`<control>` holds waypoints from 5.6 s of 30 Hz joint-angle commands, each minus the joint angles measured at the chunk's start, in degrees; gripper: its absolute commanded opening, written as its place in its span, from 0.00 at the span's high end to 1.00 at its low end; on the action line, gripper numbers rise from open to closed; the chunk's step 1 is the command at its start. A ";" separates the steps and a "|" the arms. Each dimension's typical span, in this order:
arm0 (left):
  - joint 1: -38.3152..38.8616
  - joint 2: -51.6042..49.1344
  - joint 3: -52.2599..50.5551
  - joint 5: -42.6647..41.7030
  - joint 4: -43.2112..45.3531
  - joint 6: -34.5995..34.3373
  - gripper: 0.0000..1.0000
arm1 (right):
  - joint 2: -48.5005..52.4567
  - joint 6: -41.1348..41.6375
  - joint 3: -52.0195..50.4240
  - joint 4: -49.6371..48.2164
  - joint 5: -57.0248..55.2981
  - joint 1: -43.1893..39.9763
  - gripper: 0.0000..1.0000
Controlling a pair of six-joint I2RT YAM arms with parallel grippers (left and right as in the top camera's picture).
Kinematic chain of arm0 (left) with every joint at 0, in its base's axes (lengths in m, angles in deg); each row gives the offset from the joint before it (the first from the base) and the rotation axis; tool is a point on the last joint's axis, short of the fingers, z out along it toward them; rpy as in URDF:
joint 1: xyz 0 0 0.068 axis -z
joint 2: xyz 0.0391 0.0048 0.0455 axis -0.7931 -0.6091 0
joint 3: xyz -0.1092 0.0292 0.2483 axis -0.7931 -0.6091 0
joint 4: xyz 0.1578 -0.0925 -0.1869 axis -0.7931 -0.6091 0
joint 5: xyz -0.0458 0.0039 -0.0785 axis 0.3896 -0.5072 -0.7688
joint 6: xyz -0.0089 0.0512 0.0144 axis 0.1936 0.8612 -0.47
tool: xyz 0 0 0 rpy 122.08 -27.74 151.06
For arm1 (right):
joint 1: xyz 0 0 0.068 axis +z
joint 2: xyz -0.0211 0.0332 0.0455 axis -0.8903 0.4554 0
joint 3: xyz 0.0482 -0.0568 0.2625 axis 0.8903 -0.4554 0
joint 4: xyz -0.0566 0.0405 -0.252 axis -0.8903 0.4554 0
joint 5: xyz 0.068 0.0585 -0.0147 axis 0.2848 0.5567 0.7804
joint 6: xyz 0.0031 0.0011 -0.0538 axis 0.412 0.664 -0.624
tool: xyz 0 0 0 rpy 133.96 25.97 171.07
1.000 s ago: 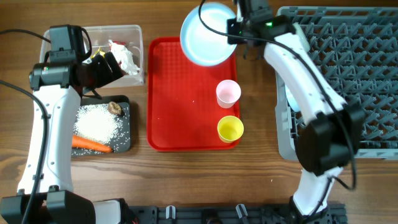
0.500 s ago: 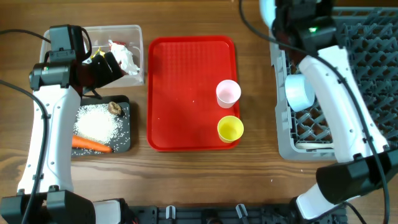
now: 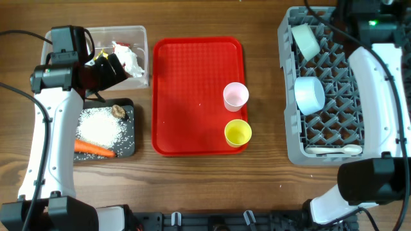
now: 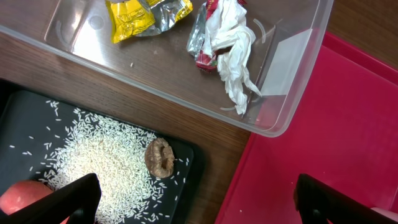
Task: Sort waste into correct bins and load items into the dishwasher rack
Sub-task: 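Lift the light-blue plate and stand it upright in the dish rack, then reach the left gripper to the pink cup and grasp it, then lift the pink cup toward the right gripper and grasp it with right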
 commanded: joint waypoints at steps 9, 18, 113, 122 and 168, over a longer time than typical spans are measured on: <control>-0.22 0.00 0.59 0.55 0.15 -0.50 0.00 | 6.29 -6.62 -5.25 -10.43 1.27 -3.56 0.96; -0.22 0.00 0.59 0.55 0.15 -0.48 0.00 | 13.68 -13.86 -5.25 -13.94 4.98 -3.56 0.96; 38.82 -26.36 0.55 -8.59 26.82 -2.14 0.38 | -20.61 8.72 -5.53 32.98 60.28 -2.45 0.00; 38.82 -26.34 0.55 -8.83 26.75 -4.35 0.96 | -20.50 8.70 -5.53 33.00 60.28 -2.45 0.00; 15.13 -19.69 0.55 -85.77 19.91 11.93 0.96 | -12.55 6.36 -38.84 -23.76 112.19 12.37 0.00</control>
